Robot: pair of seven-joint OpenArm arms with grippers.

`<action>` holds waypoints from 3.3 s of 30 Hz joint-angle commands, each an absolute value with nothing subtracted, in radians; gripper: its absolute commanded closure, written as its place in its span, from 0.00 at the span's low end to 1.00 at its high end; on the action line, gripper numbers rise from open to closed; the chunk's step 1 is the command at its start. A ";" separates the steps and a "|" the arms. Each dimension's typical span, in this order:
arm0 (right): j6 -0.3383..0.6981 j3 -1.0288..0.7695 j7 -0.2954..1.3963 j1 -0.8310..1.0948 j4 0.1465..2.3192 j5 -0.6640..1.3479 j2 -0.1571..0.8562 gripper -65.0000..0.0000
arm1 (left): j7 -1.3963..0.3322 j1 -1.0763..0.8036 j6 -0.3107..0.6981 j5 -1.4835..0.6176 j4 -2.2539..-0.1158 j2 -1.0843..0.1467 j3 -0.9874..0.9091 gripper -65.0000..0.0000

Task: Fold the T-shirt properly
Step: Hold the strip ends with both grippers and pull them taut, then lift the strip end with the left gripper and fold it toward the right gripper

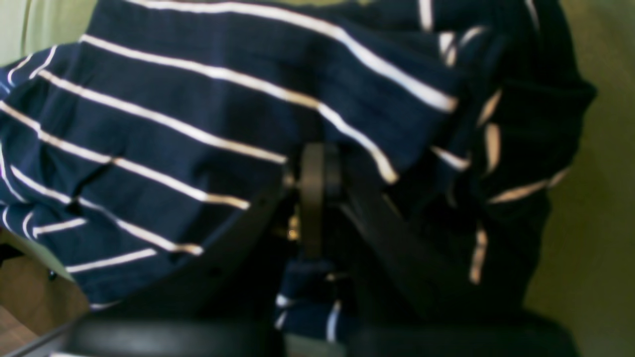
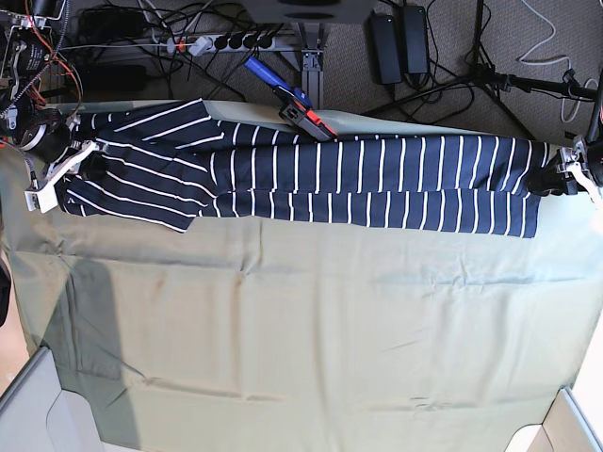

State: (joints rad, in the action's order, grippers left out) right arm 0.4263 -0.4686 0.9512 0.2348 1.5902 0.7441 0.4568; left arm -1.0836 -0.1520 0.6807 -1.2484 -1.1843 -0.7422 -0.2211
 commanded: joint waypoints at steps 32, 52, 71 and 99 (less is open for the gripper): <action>0.496 -0.490 0.958 0.173 1.604 0.783 0.465 1.00 | -1.048 -0.046 0.698 -1.233 -1.223 -0.733 -0.230 1.00; 0.498 -0.491 0.977 0.059 1.604 0.785 0.464 1.00 | -0.983 0.013 0.698 -1.156 -1.449 -0.749 -0.205 1.00; 0.498 -0.491 0.954 0.059 1.604 0.749 0.465 1.00 | -0.834 -0.019 0.698 -0.661 -1.861 -0.466 0.334 1.00; 0.498 -0.673 1.163 0.147 1.603 0.872 0.459 0.32 | -0.869 -0.036 0.698 -0.826 -1.813 -0.389 0.286 0.50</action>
State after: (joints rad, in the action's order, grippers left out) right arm 0.4267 -0.6666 1.1740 0.1535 1.5894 0.8574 0.4377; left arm -0.8898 -0.0498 0.6884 -0.8062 -1.7950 -0.3828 0.2901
